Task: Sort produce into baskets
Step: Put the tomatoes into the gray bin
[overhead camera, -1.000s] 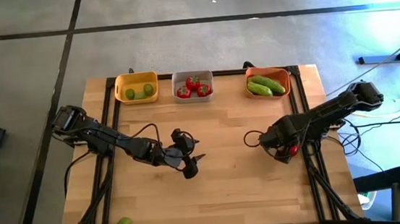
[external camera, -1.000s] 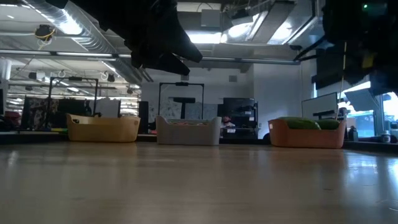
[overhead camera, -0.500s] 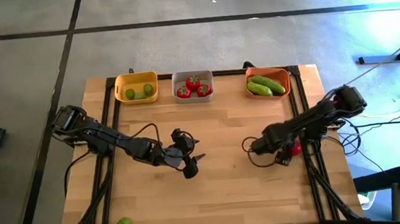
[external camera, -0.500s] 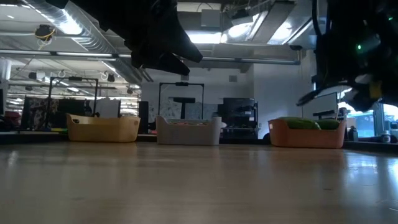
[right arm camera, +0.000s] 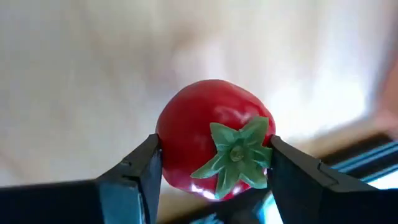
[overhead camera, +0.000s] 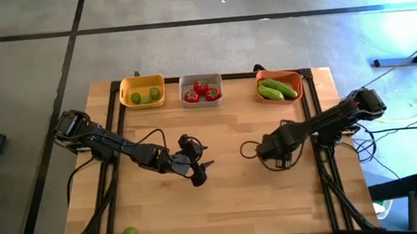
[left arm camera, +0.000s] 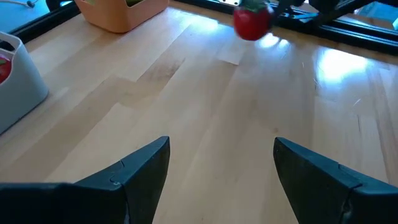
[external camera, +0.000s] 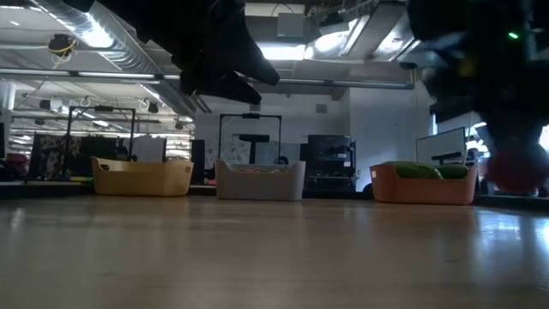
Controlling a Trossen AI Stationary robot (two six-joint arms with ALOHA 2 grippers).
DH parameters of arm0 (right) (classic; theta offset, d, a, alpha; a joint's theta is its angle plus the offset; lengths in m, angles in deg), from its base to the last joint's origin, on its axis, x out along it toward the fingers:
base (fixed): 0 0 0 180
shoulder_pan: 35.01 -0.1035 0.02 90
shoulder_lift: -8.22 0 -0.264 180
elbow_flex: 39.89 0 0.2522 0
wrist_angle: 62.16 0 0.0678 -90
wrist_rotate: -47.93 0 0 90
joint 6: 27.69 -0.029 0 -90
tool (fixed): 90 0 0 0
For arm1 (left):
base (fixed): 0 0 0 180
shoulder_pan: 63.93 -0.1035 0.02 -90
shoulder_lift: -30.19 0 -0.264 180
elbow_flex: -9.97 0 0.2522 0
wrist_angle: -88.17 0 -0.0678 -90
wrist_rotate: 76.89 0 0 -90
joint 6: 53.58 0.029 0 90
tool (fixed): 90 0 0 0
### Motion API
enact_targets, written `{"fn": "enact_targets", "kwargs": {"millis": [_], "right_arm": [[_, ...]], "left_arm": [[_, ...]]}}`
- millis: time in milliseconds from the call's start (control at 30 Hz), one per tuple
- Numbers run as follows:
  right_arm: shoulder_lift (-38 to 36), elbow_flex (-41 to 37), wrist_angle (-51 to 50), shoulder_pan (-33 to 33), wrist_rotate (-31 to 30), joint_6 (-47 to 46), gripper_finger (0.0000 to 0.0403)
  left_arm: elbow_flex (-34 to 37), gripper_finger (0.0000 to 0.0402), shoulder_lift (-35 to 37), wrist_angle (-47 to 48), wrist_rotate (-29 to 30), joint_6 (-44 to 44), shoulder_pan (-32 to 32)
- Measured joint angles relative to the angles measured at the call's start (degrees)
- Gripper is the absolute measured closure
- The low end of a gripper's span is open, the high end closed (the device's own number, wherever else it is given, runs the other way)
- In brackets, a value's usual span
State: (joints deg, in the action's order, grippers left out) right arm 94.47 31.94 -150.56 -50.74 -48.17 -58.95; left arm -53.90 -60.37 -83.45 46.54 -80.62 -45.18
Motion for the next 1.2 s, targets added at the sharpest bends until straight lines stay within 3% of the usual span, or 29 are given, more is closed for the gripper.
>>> {"fn": "enact_targets", "kwargs": {"millis": [133, 267, 433, 600, 767, 967, 1200], "right_arm": [[0.00, 4.46, 3.07, 0.00, -11.18, 3.26, 0.0184], [0.00, 5.81, 12.30, 0.81, -20.05, 9.43, 0.0184], [0.02, 5.80, 23.57, 5.66, -23.24, 17.67, 0.0183], [0.02, 5.79, 33.76, 12.38, -22.99, 26.59, 0.0183], [0.26, 5.79, 44.45, 19.77, -18.89, 34.00, 0.0183], [0.33, 5.79, 56.68, 28.58, -11.19, 36.07, 0.0183], [4.33, 5.79, 66.39, 36.58, -4.58, 36.10, 0.0183]], "left_arm": [[0.00, 0.0119, 0.00, 0.00, 0.84, -2.81, -0.11], [0.00, 0.0119, 0.90, 0.22, 1.03, -3.94, 0.25], [0.00, 0.0119, 5.19, 1.07, 1.06, -1.62, 2.10], [-0.02, 0.0119, 10.92, 8.17, 1.16, -1.84, 3.19], [-0.04, 0.0119, 15.58, 17.56, 1.49, -5.59, 3.75], [-0.04, 0.0119, 16.51, 27.96, 1.83, -13.33, 2.88], [0.00, 0.0119, 15.12, 30.25, 1.97, -16.10, 1.80]]}}
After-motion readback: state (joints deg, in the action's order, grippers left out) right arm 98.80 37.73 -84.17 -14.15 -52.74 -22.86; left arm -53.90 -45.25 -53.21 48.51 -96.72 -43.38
